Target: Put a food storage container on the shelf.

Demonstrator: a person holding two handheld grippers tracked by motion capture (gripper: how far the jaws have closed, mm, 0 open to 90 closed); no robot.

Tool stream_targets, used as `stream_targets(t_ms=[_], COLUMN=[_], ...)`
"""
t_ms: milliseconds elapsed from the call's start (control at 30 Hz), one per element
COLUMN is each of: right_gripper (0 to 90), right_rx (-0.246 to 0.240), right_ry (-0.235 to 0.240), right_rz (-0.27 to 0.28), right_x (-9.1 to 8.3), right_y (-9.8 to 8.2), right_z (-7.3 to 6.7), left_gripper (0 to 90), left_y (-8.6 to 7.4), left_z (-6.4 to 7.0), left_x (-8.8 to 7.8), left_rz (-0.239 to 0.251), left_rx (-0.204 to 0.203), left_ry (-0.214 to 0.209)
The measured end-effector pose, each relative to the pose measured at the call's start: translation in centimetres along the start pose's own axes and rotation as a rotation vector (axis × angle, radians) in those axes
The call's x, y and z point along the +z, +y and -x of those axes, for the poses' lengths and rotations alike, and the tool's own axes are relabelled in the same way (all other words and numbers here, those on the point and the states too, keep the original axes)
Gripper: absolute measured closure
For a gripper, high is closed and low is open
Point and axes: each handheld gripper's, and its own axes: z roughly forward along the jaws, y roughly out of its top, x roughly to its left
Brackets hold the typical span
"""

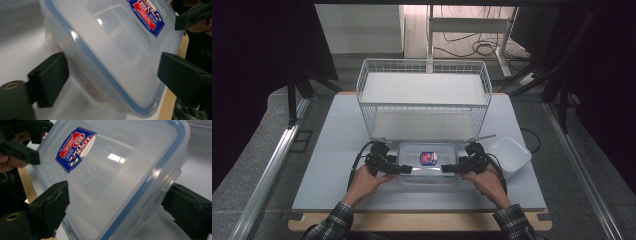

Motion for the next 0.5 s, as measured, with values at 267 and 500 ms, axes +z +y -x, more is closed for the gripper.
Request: stream_targets(t_ms=[267,500], right_gripper=[37.9,47.1], right_rx=[0.001,0.049], right_ry=[0.049,0.087], right_rz=[0.057,0.098], right_x=[-2.6,-3.2], right_y=[-1.4,-2.1], right_z=[-0.1,0.2], left_gripper=[39.2,46.1], left_y=[-1.6,-2.2], left_z=[0.6,0.7], left_x=[-2.1,-2.4], left_rz=[0.089,0.140], left_rx=[-0.011,-0.061], left_ry=[-0.024,-0.041])
